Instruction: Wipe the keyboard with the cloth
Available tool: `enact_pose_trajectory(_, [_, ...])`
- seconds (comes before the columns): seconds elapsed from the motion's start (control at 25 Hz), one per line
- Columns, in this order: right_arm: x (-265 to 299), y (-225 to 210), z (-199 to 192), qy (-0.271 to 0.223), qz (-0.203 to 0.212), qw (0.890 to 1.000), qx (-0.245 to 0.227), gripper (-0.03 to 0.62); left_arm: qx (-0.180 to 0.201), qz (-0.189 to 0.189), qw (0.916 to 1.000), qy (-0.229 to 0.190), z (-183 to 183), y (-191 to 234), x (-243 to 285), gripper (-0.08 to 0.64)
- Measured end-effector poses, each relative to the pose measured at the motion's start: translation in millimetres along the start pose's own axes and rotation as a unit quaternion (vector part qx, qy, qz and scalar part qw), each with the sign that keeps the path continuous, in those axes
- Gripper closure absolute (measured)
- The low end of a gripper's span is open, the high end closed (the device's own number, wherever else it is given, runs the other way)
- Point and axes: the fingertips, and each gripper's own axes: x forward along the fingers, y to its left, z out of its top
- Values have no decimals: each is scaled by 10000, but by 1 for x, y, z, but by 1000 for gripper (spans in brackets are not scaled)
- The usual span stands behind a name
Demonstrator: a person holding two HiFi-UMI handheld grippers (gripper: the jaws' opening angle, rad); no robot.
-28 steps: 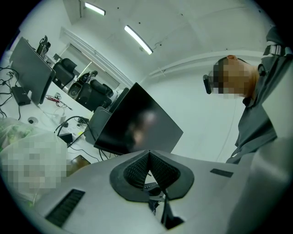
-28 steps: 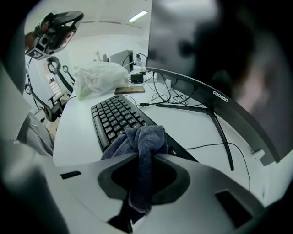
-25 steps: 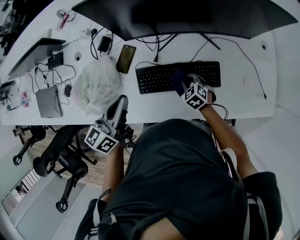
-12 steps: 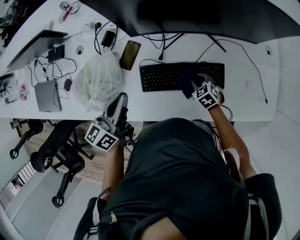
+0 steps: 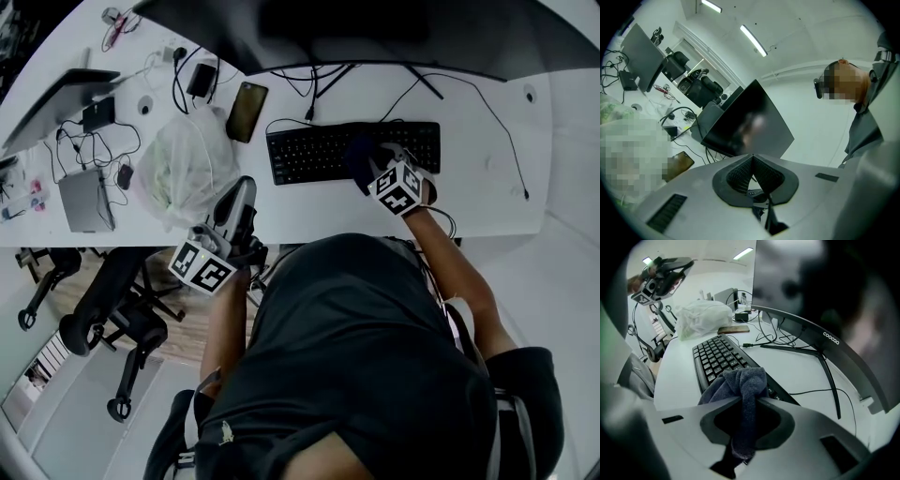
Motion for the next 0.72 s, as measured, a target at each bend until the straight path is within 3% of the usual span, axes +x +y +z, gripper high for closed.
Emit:
enact_pose_trajectory(0.28, [0, 2, 0, 61, -61, 9998, -197, 531, -92, 46, 9999, 26, -3, 3, 13, 555])
enact_pose_trajectory(0.44, [-2, 9, 20, -163, 257, 9995, 57, 531, -71, 126, 9999, 67, -1, 6, 13, 555])
enact_pose_trajectory(0.72, [31, 53, 87, -492, 616, 9931, -872, 531, -6, 203, 9998, 94, -2, 5, 10, 555])
